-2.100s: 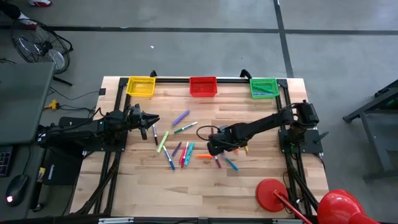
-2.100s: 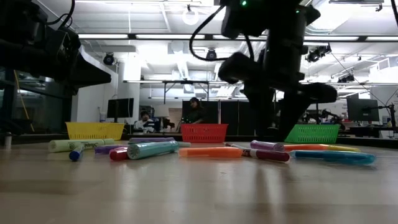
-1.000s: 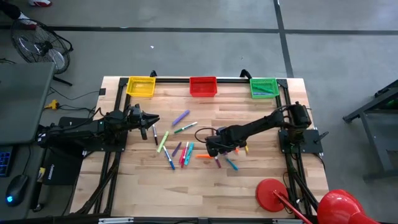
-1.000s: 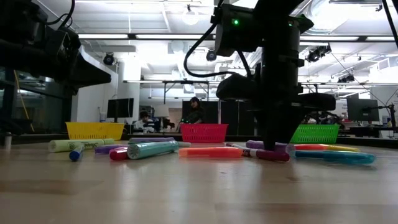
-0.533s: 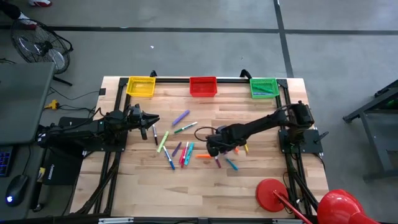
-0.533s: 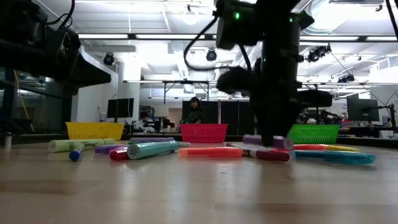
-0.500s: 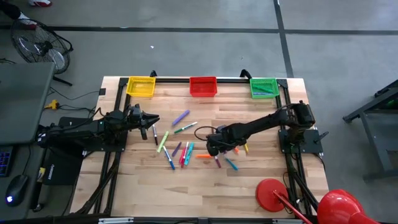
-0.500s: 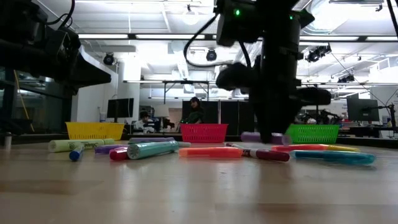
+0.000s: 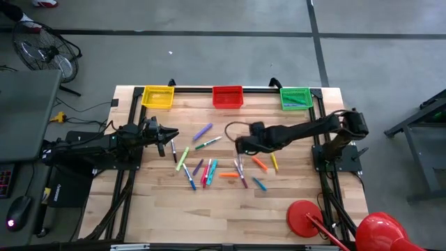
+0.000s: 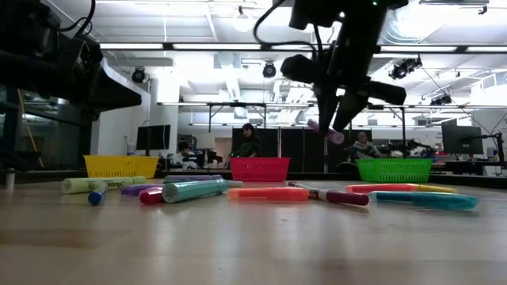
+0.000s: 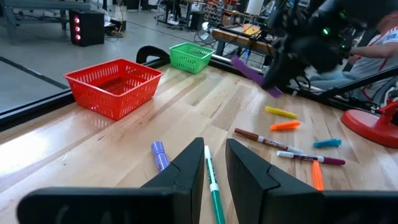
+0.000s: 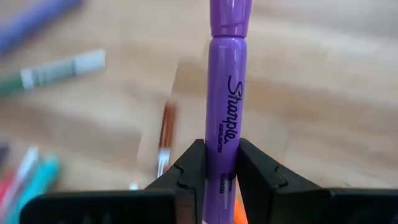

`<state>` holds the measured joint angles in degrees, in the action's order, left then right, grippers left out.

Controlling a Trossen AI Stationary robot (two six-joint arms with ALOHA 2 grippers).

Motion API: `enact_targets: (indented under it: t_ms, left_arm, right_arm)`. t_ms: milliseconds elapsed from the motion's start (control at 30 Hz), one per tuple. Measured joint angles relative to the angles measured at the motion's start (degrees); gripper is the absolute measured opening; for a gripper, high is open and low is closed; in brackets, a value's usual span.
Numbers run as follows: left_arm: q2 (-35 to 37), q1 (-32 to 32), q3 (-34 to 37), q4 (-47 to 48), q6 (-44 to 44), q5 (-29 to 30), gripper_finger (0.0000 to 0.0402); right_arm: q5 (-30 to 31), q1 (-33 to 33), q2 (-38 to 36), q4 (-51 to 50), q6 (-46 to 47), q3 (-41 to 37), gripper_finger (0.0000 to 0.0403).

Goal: Pick & Place Markers
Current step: Put the purple highlighter into the green bin

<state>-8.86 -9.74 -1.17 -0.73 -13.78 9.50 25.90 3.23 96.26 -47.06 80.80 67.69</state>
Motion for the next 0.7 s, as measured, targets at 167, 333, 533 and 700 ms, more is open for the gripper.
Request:
enact_targets:
  t_ms: [167, 333, 533, 700]
  left_arm:
    - [0.0, 0.0, 0.0, 0.0, 0.0, 0.0, 0.0064]
    - [0.0, 0.0, 0.0, 0.0, 0.0, 0.0, 0.0064]
    - [0.0, 0.0, 0.0, 0.0, 0.0, 0.0, 0.0064]
    - [0.0, 0.0, 0.0, 0.0, 0.0, 0.0, 0.0064]
  right_arm:
    - [8.1, -1.9, -5.2, 8.9, 6.0, -7.4, 0.006]
    - [9.9, -4.8, -10.7, 26.3, 9.8, -19.2, 0.0061]
    - [10.0, -10.7, -15.2, 39.7, 10.7, -29.5, 0.0058]
    - [10.1, -16.8, -18.1, 42.4, 12.0, -33.0, 0.006]
